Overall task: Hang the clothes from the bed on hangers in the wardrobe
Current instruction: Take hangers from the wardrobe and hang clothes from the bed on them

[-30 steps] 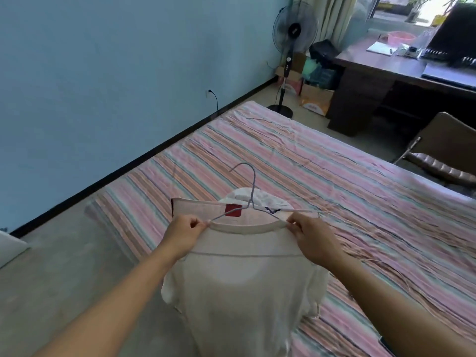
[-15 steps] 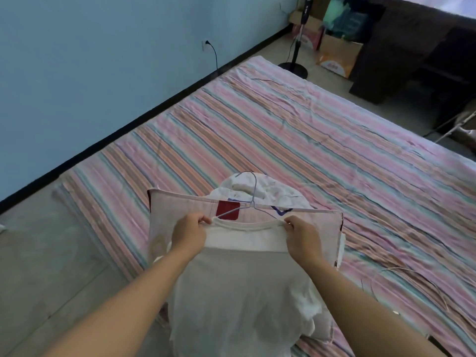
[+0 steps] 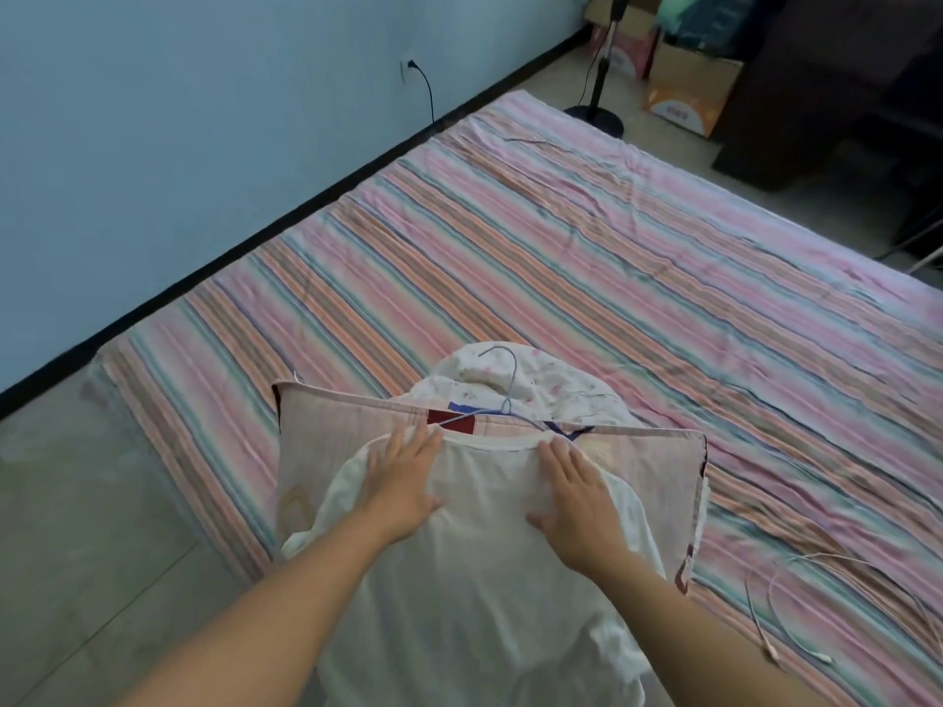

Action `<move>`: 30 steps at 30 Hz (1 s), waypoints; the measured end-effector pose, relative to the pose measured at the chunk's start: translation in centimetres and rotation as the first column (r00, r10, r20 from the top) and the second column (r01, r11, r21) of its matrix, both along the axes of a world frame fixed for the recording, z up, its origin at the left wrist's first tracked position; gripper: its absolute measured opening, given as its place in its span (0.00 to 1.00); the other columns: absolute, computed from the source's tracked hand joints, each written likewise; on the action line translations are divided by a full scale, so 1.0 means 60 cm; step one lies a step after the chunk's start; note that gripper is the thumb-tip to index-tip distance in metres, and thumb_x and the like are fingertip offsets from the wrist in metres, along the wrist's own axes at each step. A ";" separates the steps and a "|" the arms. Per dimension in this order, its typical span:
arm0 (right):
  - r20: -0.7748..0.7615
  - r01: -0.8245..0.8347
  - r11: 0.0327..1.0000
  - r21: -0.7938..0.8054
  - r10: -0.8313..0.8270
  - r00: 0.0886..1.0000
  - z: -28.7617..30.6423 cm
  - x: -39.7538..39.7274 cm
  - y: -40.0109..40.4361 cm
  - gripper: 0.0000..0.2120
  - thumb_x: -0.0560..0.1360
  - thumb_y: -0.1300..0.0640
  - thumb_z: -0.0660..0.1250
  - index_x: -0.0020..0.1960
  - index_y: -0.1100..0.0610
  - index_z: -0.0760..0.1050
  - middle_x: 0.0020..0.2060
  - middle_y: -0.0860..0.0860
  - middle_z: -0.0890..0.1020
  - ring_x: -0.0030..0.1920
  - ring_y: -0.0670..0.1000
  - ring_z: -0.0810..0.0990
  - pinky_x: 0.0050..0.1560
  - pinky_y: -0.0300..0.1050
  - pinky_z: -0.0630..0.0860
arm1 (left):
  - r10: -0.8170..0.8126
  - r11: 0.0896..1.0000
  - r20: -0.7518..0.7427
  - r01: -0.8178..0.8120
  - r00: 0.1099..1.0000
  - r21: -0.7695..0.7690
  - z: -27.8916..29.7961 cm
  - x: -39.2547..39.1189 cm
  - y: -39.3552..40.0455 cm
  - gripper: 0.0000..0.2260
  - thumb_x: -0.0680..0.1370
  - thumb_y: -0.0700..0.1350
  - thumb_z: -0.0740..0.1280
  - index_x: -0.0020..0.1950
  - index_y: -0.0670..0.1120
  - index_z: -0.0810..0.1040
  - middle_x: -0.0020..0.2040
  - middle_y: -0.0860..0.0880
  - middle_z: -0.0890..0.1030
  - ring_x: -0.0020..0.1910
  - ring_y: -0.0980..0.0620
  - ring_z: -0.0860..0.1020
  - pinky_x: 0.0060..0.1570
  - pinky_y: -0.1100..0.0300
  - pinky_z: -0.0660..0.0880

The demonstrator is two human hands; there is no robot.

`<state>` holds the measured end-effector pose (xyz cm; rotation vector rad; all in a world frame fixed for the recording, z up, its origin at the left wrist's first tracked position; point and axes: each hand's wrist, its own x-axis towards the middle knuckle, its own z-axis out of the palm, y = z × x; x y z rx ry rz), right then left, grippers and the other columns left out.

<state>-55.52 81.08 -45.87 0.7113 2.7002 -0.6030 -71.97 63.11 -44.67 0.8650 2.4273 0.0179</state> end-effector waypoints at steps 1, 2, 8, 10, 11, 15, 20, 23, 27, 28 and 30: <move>-0.016 0.019 1.000 -0.005 -0.019 1.000 -0.003 -0.002 0.003 0.42 0.78 0.46 0.67 0.82 0.52 0.45 0.81 0.50 0.47 0.81 0.53 0.47 0.79 0.47 0.48 | -0.001 1.000 0.005 0.001 1.000 -0.007 -0.002 -0.004 0.002 0.39 0.78 0.54 0.67 0.80 0.55 0.46 0.81 0.53 0.42 0.79 0.47 0.42 0.77 0.44 0.46; -0.030 0.042 0.999 -0.016 -0.042 0.999 -0.003 -0.006 0.006 0.41 0.78 0.47 0.67 0.81 0.52 0.46 0.81 0.50 0.49 0.80 0.52 0.49 0.78 0.46 0.50 | 0.001 1.000 0.003 -0.001 1.000 -0.006 -0.003 -0.008 0.006 0.38 0.78 0.54 0.67 0.80 0.55 0.47 0.81 0.53 0.43 0.80 0.47 0.44 0.77 0.44 0.48; 0.054 0.064 0.998 -0.017 -0.063 0.997 0.018 -0.027 0.007 0.37 0.79 0.51 0.67 0.81 0.53 0.50 0.81 0.52 0.52 0.79 0.55 0.55 0.75 0.50 0.60 | 0.028 0.999 -0.009 -0.028 1.000 0.018 0.014 -0.011 0.009 0.35 0.80 0.53 0.65 0.80 0.54 0.49 0.81 0.52 0.48 0.79 0.45 0.47 0.76 0.43 0.50; 0.073 0.080 0.996 -0.033 -0.078 0.994 0.044 -0.033 -0.003 0.36 0.79 0.52 0.67 0.80 0.52 0.52 0.80 0.52 0.55 0.78 0.56 0.58 0.74 0.51 0.61 | 0.038 0.998 -0.009 -0.037 0.999 0.047 0.034 -0.005 -0.004 0.35 0.79 0.54 0.65 0.80 0.54 0.49 0.81 0.52 0.49 0.79 0.46 0.50 0.76 0.44 0.51; 0.073 0.086 0.995 -0.047 -0.082 0.994 0.061 -0.035 -0.010 0.35 0.79 0.51 0.67 0.80 0.53 0.53 0.80 0.52 0.57 0.77 0.57 0.59 0.74 0.51 0.62 | 0.042 0.997 -0.011 -0.041 0.999 0.068 0.047 -0.003 -0.013 0.34 0.79 0.55 0.65 0.80 0.54 0.51 0.81 0.52 0.51 0.79 0.47 0.52 0.76 0.45 0.53; 0.045 0.035 0.993 -0.110 -0.030 0.999 0.141 -0.039 -0.047 0.31 0.79 0.49 0.67 0.78 0.53 0.60 0.76 0.51 0.67 0.75 0.54 0.65 0.72 0.49 0.64 | 0.082 0.990 0.018 -0.084 0.996 0.114 0.113 0.001 -0.051 0.32 0.78 0.55 0.66 0.79 0.54 0.57 0.79 0.52 0.59 0.76 0.48 0.60 0.74 0.43 0.57; 0.011 -0.077 0.992 -0.100 0.079 0.997 0.250 -0.018 -0.120 0.25 0.79 0.47 0.67 0.73 0.52 0.68 0.72 0.49 0.72 0.71 0.52 0.70 0.68 0.46 0.67 | 0.115 0.987 -0.002 -0.114 0.993 0.117 0.226 0.030 -0.121 0.28 0.76 0.56 0.68 0.75 0.54 0.65 0.72 0.52 0.71 0.71 0.47 0.68 0.73 0.41 0.53; -0.012 -0.206 0.978 -0.030 0.206 0.979 0.322 -0.003 -0.177 0.25 0.79 0.46 0.66 0.74 0.51 0.67 0.72 0.48 0.71 0.71 0.51 0.70 0.70 0.47 0.67 | 0.083 0.989 -0.063 -0.074 0.995 0.130 0.288 0.066 -0.188 0.24 0.75 0.57 0.67 0.71 0.57 0.69 0.65 0.52 0.77 0.65 0.48 0.73 0.68 0.45 0.62; -0.079 -0.361 0.931 0.051 0.364 0.928 0.422 0.014 -0.264 0.30 0.79 0.44 0.66 0.77 0.49 0.62 0.75 0.46 0.68 0.73 0.51 0.68 0.72 0.49 0.66 | 0.055 0.997 -0.173 -0.044 0.983 0.063 0.377 0.122 -0.289 0.19 0.74 0.58 0.67 0.63 0.54 0.73 0.58 0.48 0.79 0.60 0.44 0.76 0.60 0.48 0.70; -0.092 -0.392 0.918 0.064 0.397 0.913 0.446 0.019 -0.287 0.30 0.79 0.44 0.66 0.78 0.49 0.61 0.75 0.46 0.68 0.74 0.50 0.67 0.72 0.49 0.66 | 0.071 0.996 -0.182 -0.060 0.981 0.065 0.400 0.134 -0.316 0.18 0.74 0.59 0.68 0.60 0.52 0.73 0.58 0.47 0.79 0.59 0.43 0.77 0.58 0.49 0.71; -0.116 -0.440 0.894 0.077 0.447 0.887 0.494 0.028 -0.336 0.32 0.79 0.43 0.66 0.78 0.49 0.60 0.76 0.46 0.67 0.74 0.50 0.67 0.72 0.49 0.66 | 0.126 0.990 -0.198 -0.110 0.972 0.092 0.445 0.157 -0.372 0.18 0.74 0.59 0.68 0.58 0.51 0.73 0.57 0.47 0.79 0.59 0.43 0.77 0.56 0.49 0.73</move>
